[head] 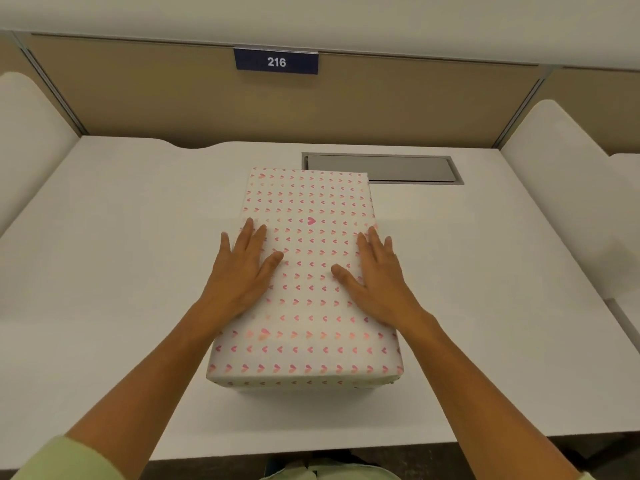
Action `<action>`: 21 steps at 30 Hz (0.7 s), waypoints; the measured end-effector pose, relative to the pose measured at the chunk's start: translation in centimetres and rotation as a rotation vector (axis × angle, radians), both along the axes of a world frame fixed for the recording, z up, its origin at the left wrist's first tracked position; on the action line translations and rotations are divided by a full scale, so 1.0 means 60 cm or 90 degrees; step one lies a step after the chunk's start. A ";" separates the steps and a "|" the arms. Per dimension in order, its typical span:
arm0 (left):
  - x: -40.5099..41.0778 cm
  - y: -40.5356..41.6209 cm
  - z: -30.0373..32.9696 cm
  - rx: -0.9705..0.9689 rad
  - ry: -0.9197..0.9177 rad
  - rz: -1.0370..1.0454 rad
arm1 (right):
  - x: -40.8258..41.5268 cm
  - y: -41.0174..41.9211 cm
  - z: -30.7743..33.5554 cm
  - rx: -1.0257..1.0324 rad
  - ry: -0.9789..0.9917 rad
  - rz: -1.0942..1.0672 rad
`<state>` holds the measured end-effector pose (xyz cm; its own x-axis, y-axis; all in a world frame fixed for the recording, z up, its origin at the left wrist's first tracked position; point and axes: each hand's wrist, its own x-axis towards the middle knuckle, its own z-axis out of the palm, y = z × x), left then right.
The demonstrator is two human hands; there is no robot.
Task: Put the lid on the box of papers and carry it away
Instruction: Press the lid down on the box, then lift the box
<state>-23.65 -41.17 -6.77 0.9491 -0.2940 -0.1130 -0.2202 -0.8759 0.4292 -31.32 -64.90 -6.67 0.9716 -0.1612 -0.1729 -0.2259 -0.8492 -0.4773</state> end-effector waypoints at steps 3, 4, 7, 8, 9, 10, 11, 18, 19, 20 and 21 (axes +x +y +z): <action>0.001 -0.001 -0.007 0.021 0.006 0.006 | 0.000 -0.002 -0.011 0.019 -0.004 -0.013; 0.002 -0.002 -0.008 0.034 0.002 0.004 | 0.001 -0.002 -0.013 0.014 -0.007 -0.017; 0.002 -0.004 -0.011 0.066 0.008 0.003 | 0.004 0.002 -0.018 -0.001 -0.009 -0.026; 0.001 -0.005 -0.012 0.071 0.012 0.004 | 0.003 0.003 -0.020 -0.003 -0.010 -0.028; 0.001 -0.006 -0.013 0.073 0.016 0.006 | 0.004 0.003 -0.022 -0.004 -0.011 -0.029; 0.001 -0.006 -0.014 0.072 0.021 0.010 | 0.004 0.002 -0.024 -0.002 -0.011 -0.029; 0.002 -0.007 -0.014 0.069 0.023 0.012 | 0.005 0.002 -0.024 0.001 -0.011 -0.029; 0.000 0.001 -0.008 -0.062 0.027 0.017 | 0.003 -0.004 -0.020 0.139 -0.043 -0.034; 0.001 0.002 -0.006 -0.106 0.030 0.038 | 0.002 -0.006 -0.020 0.178 -0.056 -0.050; 0.001 0.002 -0.006 -0.154 0.037 0.066 | 0.000 -0.009 -0.020 0.217 -0.064 -0.073; 0.003 0.004 -0.005 -0.203 0.053 0.099 | 0.000 -0.012 -0.021 0.255 -0.062 -0.101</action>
